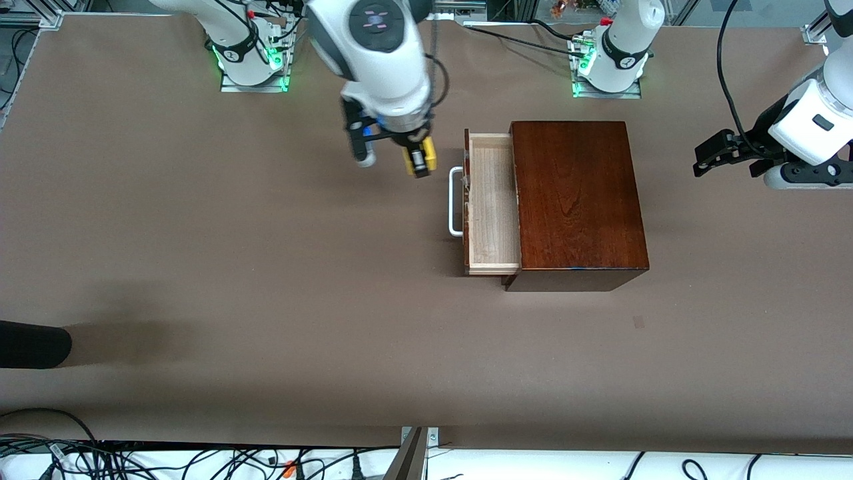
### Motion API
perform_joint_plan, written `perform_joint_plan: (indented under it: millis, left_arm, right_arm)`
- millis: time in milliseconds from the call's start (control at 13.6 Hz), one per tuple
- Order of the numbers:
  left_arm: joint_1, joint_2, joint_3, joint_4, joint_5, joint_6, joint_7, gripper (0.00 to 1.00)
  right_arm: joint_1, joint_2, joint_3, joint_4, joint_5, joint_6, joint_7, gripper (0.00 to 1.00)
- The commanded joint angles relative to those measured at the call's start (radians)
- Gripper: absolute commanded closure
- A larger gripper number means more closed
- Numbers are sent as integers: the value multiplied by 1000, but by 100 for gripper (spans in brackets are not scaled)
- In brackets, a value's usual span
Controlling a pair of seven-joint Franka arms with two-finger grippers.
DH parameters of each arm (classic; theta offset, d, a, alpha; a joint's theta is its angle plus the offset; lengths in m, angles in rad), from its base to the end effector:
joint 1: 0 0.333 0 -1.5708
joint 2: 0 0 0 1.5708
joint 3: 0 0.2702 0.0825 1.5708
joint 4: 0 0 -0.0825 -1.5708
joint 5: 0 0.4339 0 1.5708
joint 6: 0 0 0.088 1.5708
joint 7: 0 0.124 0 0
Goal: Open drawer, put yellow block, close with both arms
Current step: 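Lift the yellow cube and carry it over the open drawer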
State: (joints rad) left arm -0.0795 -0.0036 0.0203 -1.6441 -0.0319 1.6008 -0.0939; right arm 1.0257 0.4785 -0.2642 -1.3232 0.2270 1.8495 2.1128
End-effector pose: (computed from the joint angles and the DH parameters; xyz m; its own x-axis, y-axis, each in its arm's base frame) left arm 0.6018 -0.0395 0.5282 0.9985 0.0357 -0.0425 0.0369 -0.9989 0.0280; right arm 0.4938 0.5416 0.4059 0.1936 -0.9739 -0.1187 -0.9808 -0.1949 -0.0012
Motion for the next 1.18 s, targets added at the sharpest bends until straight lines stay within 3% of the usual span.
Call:
perform_joint_plan:
  millis: [0,221,515,1103]
  left_arm:
    - [1,-9,-5,7,12,-16,-10,0]
    - [-3,-7,-5,12,12,-16,-14,0]
    - [-3,-7,-5,12,12,-16,-14,0]
    - [-9,-7,-5,14,10,-16,-33,0]
  right_arm:
    - [48,95,-15,104,26,48,148,92]
    - [56,189,29,182,32,100,246,93]
    - [62,245,59,183,35,201,292,95]
    - [67,336,80,151,84,275,286,94]
